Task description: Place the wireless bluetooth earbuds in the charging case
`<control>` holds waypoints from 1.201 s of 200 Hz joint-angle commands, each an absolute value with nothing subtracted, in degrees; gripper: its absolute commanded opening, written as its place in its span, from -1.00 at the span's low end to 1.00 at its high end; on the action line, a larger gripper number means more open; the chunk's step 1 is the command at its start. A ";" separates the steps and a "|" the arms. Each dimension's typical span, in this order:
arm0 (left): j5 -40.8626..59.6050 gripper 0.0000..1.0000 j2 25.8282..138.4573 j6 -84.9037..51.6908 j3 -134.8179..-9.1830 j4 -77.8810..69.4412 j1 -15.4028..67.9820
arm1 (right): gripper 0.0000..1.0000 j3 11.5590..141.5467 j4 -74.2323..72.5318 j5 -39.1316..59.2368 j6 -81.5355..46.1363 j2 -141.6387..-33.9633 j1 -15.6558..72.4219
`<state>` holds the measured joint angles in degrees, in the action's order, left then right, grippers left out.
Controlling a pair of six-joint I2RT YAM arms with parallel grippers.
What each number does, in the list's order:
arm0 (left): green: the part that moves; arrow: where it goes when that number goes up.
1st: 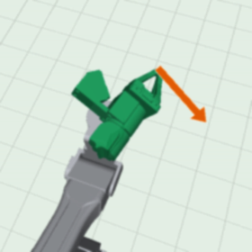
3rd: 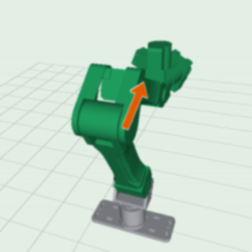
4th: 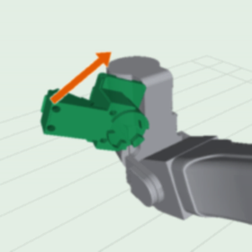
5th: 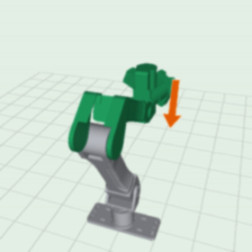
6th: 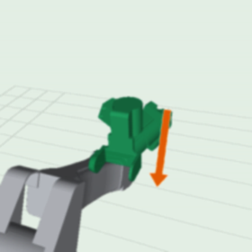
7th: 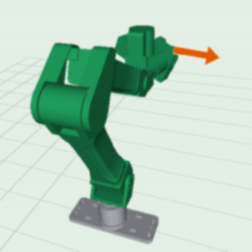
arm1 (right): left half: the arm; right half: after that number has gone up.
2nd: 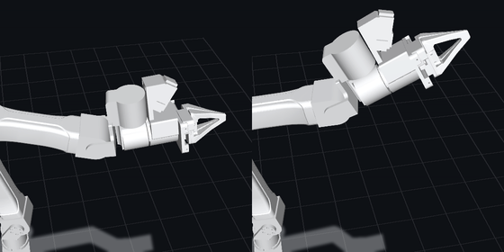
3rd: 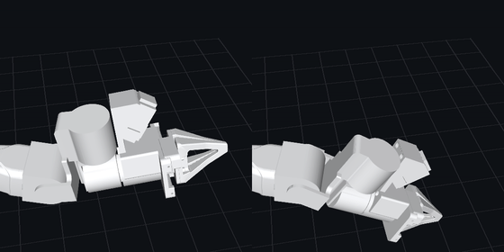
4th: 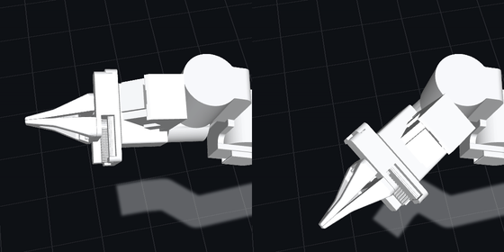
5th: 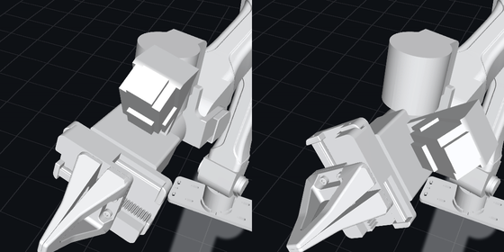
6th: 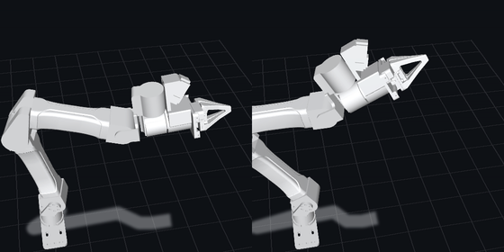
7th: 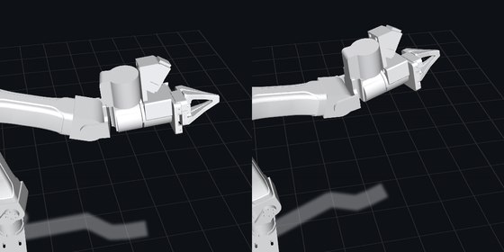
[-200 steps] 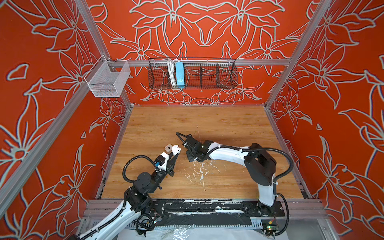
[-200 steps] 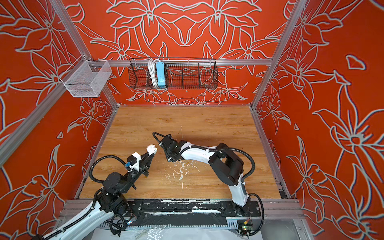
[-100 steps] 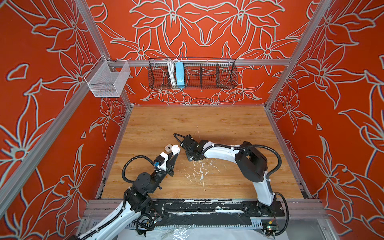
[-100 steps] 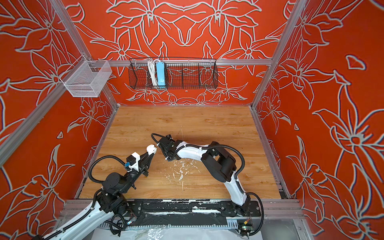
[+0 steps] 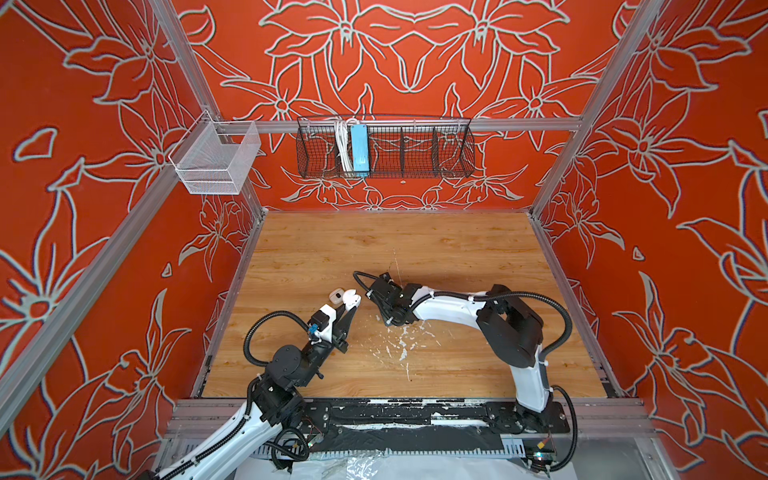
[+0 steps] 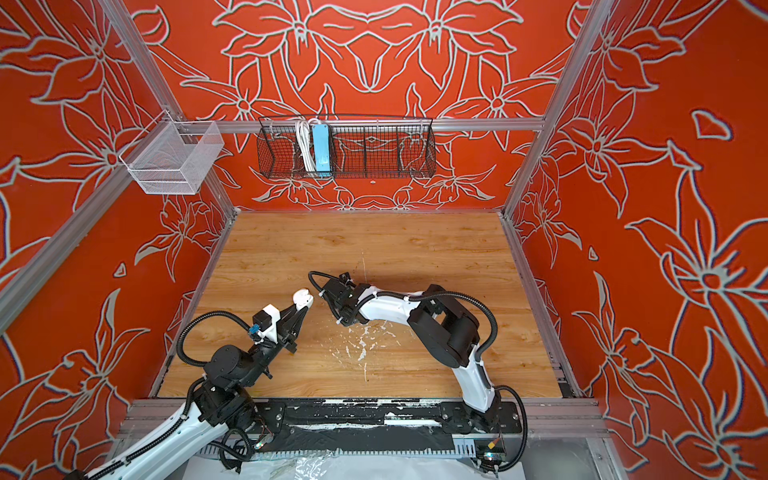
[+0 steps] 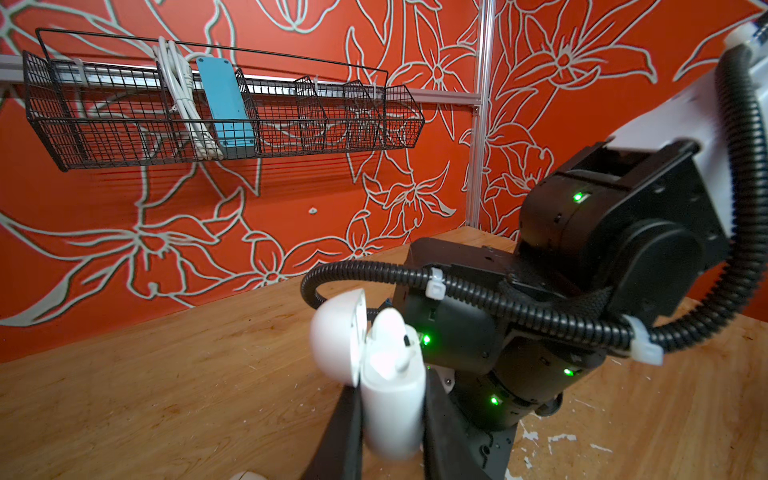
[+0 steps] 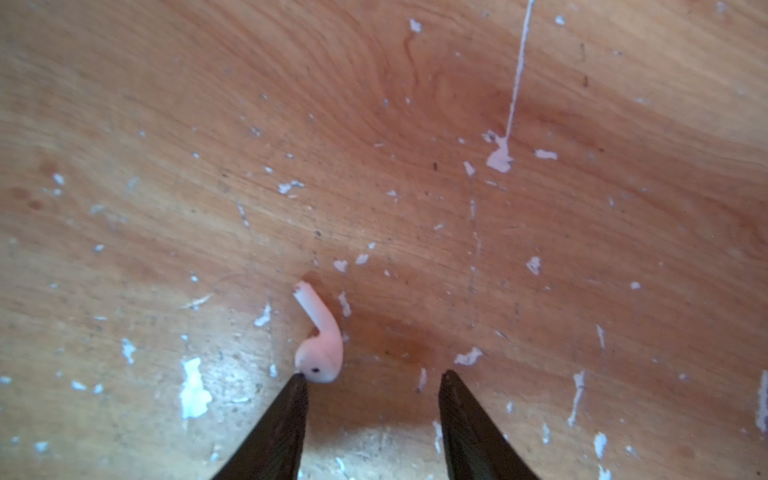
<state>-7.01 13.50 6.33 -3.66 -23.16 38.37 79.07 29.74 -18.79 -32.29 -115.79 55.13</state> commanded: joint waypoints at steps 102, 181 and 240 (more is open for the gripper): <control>-7.55 -1.00 12.48 5.89 -4.02 -24.35 38.58 | 0.07 79.24 27.52 -18.29 -33.20 -115.54 51.52; -7.47 -1.00 12.30 5.80 -3.99 -24.33 38.58 | 0.07 87.94 27.85 -14.07 -32.53 -121.77 51.46; -7.47 -1.00 12.39 5.80 -4.04 -24.35 38.58 | 0.03 90.38 28.61 -14.09 -32.41 -120.82 51.60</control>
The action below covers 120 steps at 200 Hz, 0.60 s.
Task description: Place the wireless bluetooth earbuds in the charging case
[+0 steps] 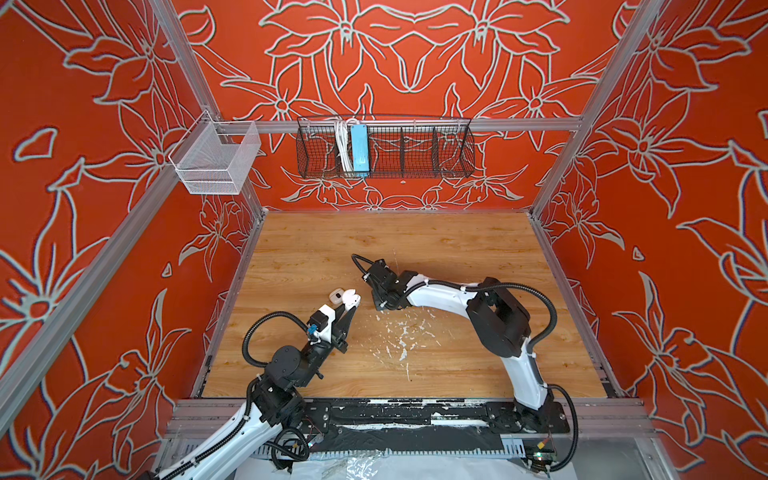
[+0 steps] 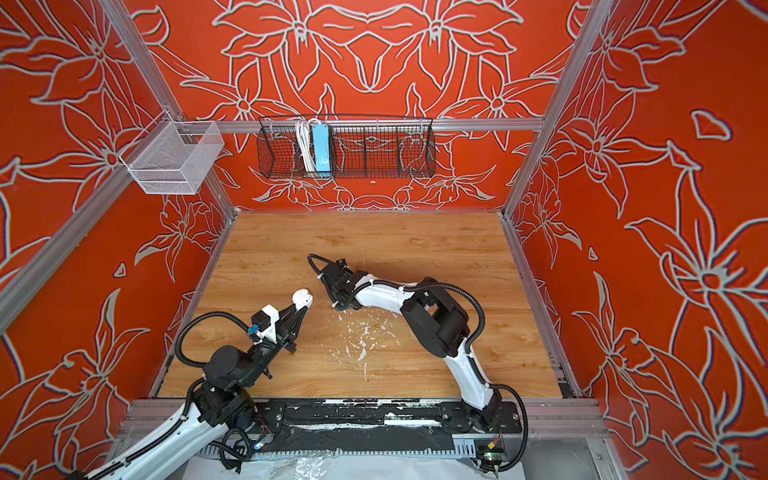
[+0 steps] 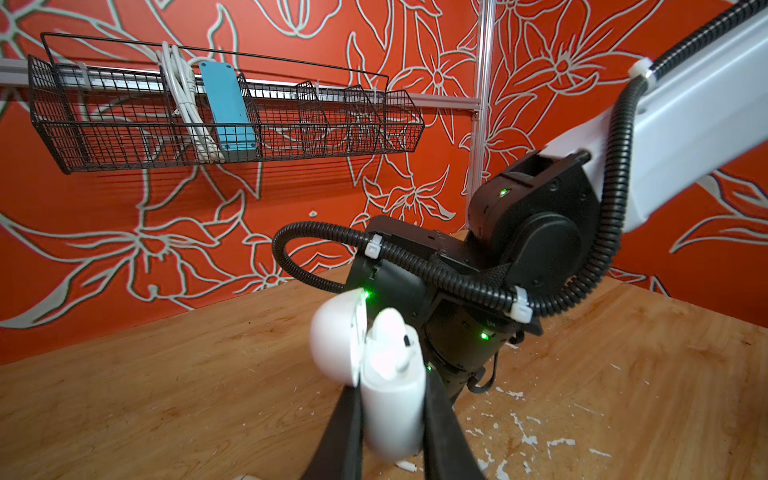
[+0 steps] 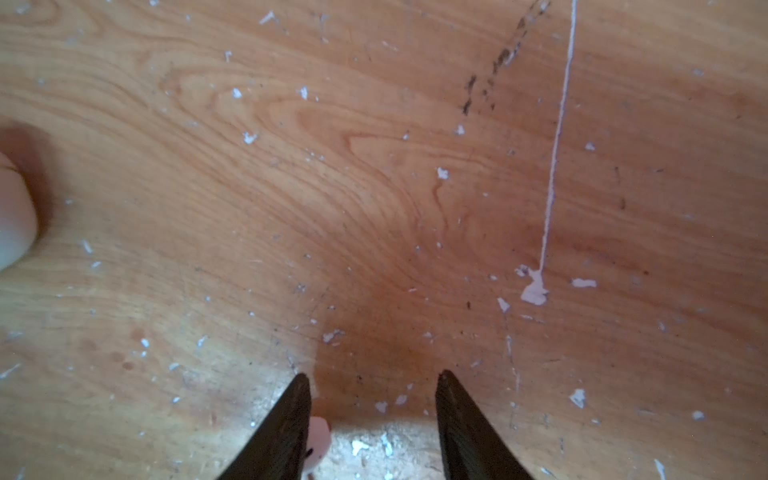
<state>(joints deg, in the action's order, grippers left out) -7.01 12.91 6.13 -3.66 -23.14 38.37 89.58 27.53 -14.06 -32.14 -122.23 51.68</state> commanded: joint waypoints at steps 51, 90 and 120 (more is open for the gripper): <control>-7.47 -1.00 11.96 5.71 -4.00 -24.13 38.58 | 0.04 93.11 33.30 -8.81 -31.10 -119.97 52.64; -7.47 -1.00 11.87 5.49 -4.04 -24.08 38.59 | 0.01 95.23 38.95 -8.00 -31.04 -121.73 53.10; -7.56 -1.00 11.78 5.45 -4.11 -23.86 38.58 | -0.04 97.74 42.57 -7.76 -29.39 -123.73 53.09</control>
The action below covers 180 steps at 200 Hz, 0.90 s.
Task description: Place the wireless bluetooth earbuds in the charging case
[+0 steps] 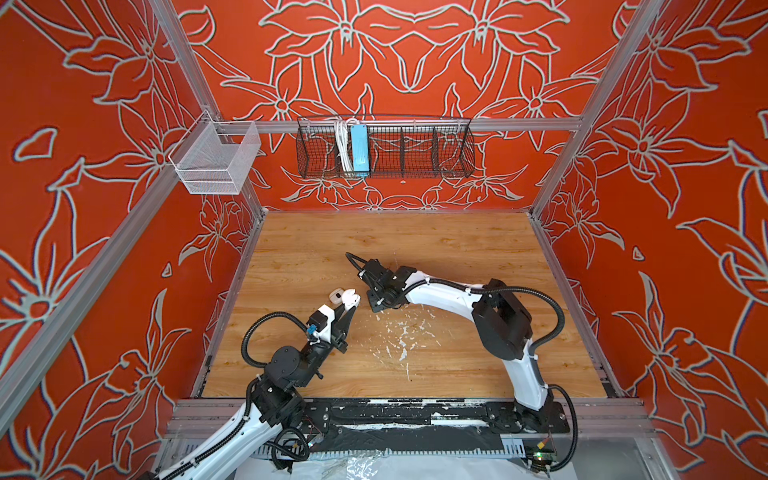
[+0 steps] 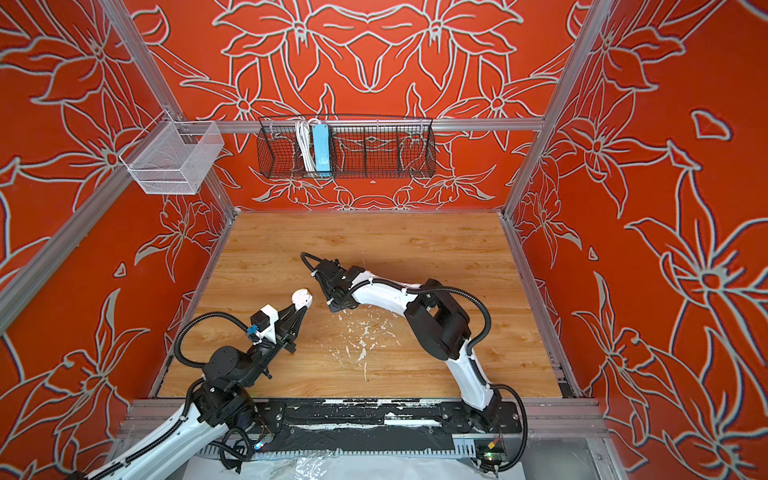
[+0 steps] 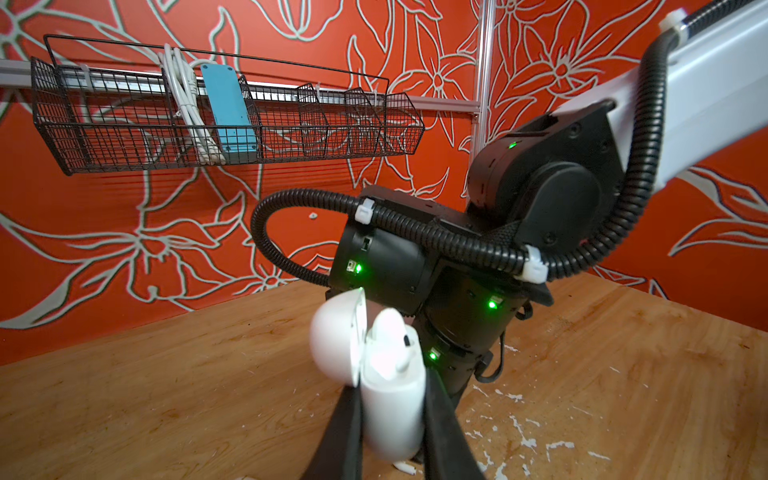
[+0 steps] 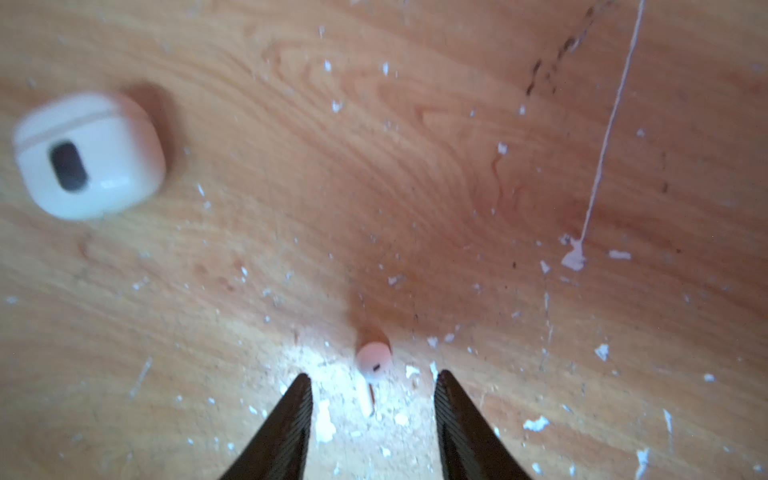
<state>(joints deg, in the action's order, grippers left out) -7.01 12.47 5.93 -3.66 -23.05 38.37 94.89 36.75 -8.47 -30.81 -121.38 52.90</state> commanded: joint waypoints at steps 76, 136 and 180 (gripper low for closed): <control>-7.87 -1.00 11.43 5.54 -4.11 -23.64 38.58 | -0.16 104.22 47.53 -8.50 -27.95 -129.23 53.15; -7.82 -1.00 11.45 5.45 -4.12 -23.64 38.58 | -0.33 106.60 48.96 -8.34 -28.27 -131.30 53.13; -7.81 -1.00 11.51 5.45 -4.13 -23.65 38.58 | -0.39 108.18 52.16 -8.57 -28.46 -132.25 53.12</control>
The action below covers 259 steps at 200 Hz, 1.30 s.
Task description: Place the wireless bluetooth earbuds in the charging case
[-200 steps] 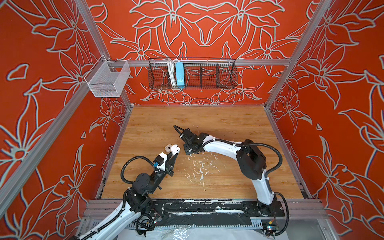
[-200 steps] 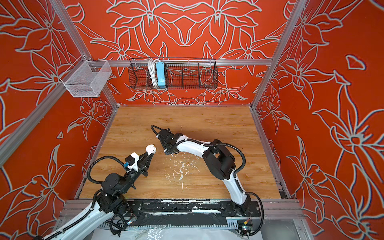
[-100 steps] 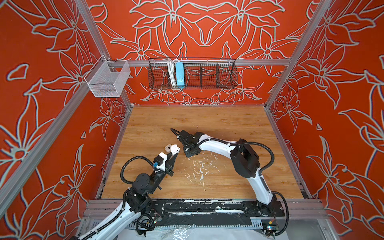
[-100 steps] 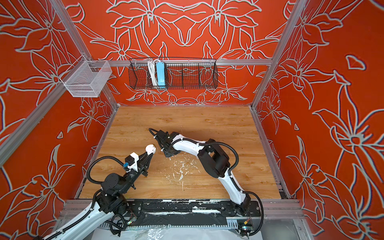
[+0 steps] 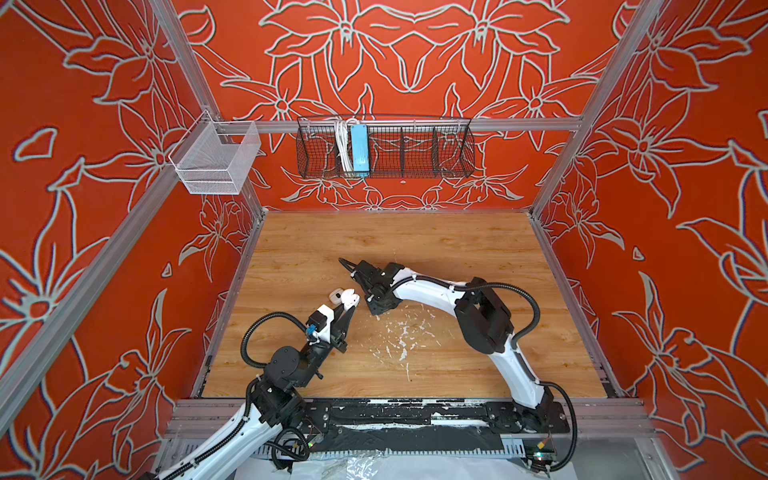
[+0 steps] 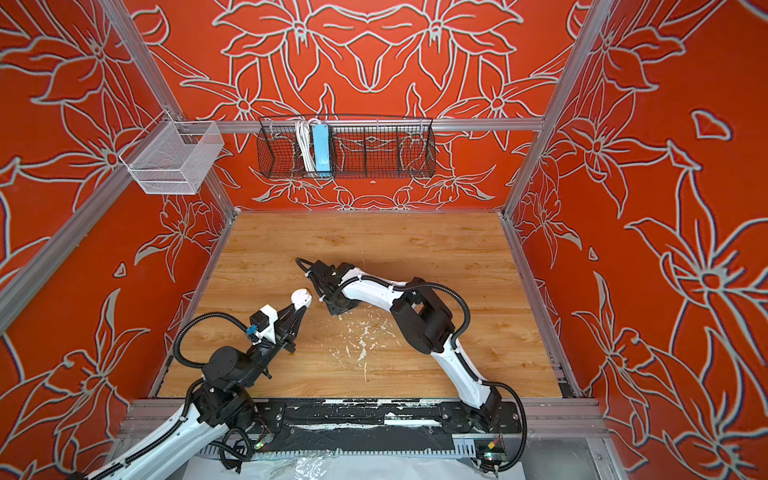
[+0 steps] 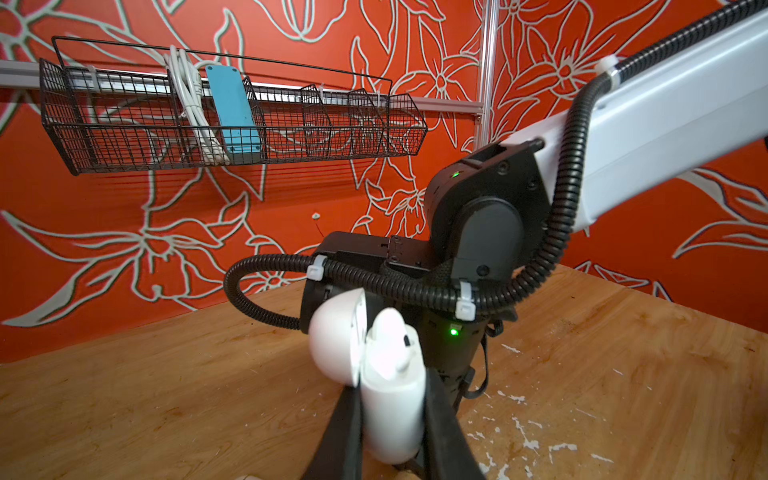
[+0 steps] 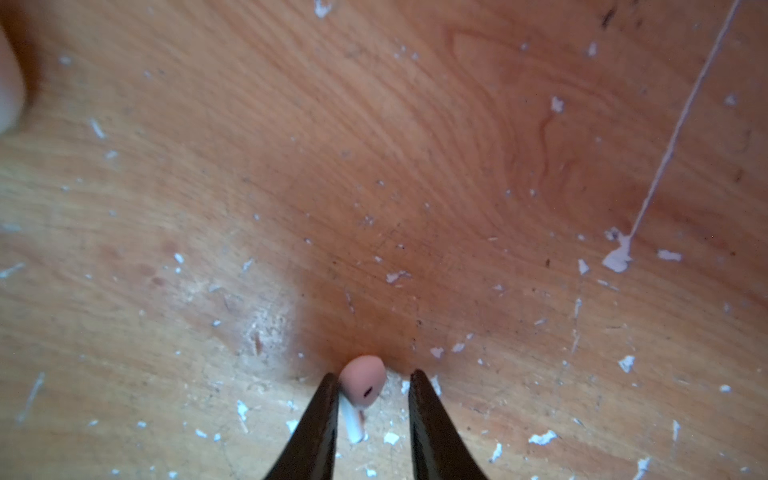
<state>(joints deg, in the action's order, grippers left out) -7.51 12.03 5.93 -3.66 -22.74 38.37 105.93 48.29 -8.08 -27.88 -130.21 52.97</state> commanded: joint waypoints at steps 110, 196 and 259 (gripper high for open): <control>-8.00 -1.00 11.34 5.27 -4.31 -23.29 38.60 | -0.45 107.89 51.07 -5.89 -28.92 -133.84 52.96; -8.00 -1.00 11.16 5.19 -4.36 -23.20 38.58 | -0.44 108.19 51.03 -6.15 -28.31 -134.74 52.04; -8.09 -1.00 11.38 5.19 -4.31 -23.29 38.58 | -0.48 108.02 51.12 -6.86 -28.04 -134.91 51.86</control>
<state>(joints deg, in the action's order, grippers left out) -7.70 11.99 5.48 -3.66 -22.70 38.37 108.07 49.65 -6.31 -27.86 -131.94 52.31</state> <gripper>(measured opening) 0.204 0.266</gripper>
